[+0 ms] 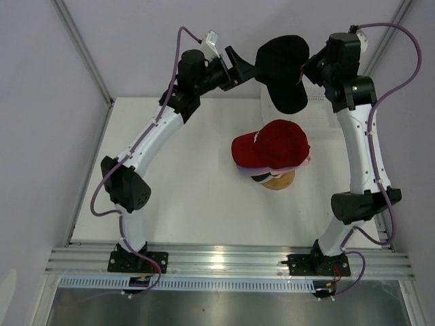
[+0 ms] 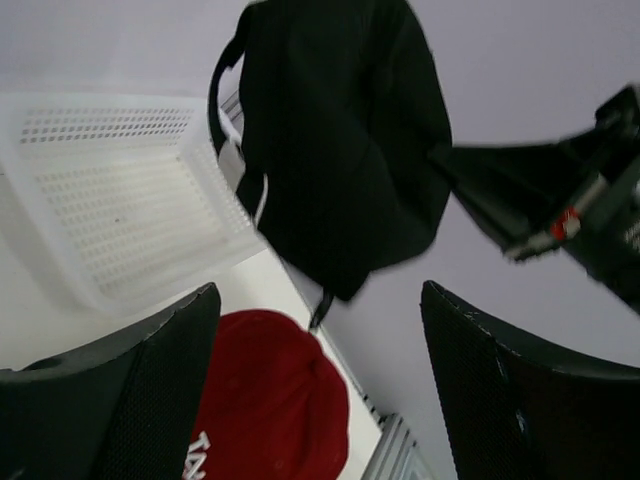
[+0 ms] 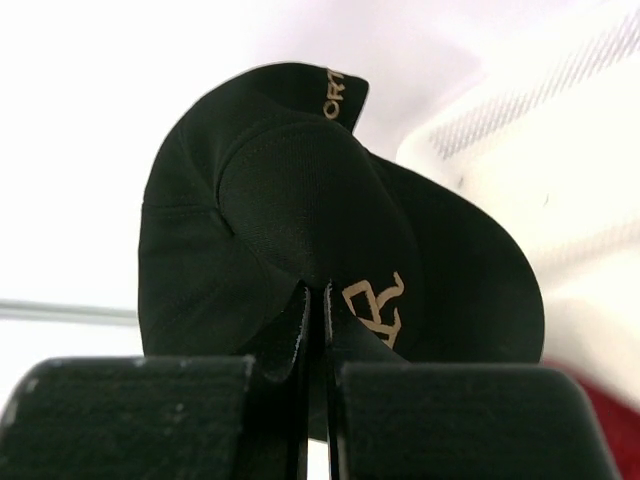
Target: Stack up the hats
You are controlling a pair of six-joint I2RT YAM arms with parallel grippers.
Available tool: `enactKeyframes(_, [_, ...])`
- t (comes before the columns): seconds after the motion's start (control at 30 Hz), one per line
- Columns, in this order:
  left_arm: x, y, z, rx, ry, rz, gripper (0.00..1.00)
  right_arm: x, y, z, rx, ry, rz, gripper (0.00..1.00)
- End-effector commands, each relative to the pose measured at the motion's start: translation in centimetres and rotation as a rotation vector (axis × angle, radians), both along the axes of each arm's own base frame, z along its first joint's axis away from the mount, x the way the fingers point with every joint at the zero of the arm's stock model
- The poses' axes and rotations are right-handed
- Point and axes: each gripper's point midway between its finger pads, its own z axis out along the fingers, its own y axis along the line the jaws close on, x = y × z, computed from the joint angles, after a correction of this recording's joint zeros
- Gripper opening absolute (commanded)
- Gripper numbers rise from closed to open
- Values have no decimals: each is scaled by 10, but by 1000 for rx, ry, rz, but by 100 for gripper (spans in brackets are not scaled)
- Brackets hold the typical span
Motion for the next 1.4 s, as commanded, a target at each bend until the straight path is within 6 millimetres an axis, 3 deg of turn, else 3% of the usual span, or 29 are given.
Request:
enactKeyframes(0.0, [-5, -22, 29, -152, -14, -7, 84, -30, 4, 24, 139, -54, -52, 0])
enactKeyframes(0.03, [-6, -25, 23, -156, 1, -5, 84, -30, 7, 17, 148, -49, -53, 0])
enactKeyframes(0.07, [-11, -25, 31, -183, -12, -11, 84, -42, 10, 27, 162, -78, -51, 0])
enactKeyframes(0.1, [-13, -32, 4, -163, 32, -14, 84, -45, 12, 29, 184, -87, -54, 0])
enactKeyframes(0.17, [-22, -34, 17, -200, -23, -24, 84, -49, 14, 27, 193, -101, -62, 0])
enactKeyframes(0.3, [-53, -42, 19, -215, -85, -88, 84, -64, 14, 30, 199, -105, -84, 0])
enactKeyframes(0.43, [-65, -45, 16, -223, -95, -115, 83, -69, 15, 26, 253, -111, -100, 0])
enactKeyframes(0.47, [-70, -48, 21, -236, -115, -127, 83, -68, 16, 17, 254, -95, -104, 0])
enactKeyframes(0.5, [-71, -49, 16, -235, -110, -132, 83, -71, 17, 22, 265, -116, -101, 0])
enactKeyframes(0.63, [-82, -60, 29, -298, -149, -189, 79, -71, 20, 12, 293, -103, -102, 0])
enactKeyframes(0.7, [-87, -64, 43, -325, -182, -206, 68, -72, 22, 12, 291, -100, -89, 0])
enactKeyframes(0.73, [-85, -68, 39, -317, -172, -206, 48, -73, 25, 14, 290, -102, -74, 0])
enactKeyframes(0.77, [-86, -67, 48, -326, -187, -211, 39, -74, 25, 14, 283, -104, -68, 0])
enactKeyframes(0.8, [-85, -67, 48, -328, -184, -210, 21, -75, 27, 14, 274, -104, -52, 0])
enactKeyframes(0.87, [-86, -63, 59, -344, -177, -221, 1, -76, 29, 17, 235, -117, -20, 0])
enactKeyframes(1.0, [-95, -43, 86, -430, -127, -315, 1, -80, 50, 33, 117, -151, 153, 0])
enactKeyframes(1.13, [-93, -21, 124, -509, -96, -391, 1, -91, 49, 56, -13, -201, 216, 4])
enactKeyframes(1.27, [-99, -22, 126, -494, -21, -465, 1, -107, 47, 78, -58, -258, 255, 0])
enactKeyframes(1.33, [-108, -11, 131, -480, -10, -471, 1, -119, 45, 87, -23, -275, 250, 0])
enactKeyframes(1.37, [-103, -9, 119, -456, 39, -453, 1, -123, 46, 83, -12, -259, 258, 0])
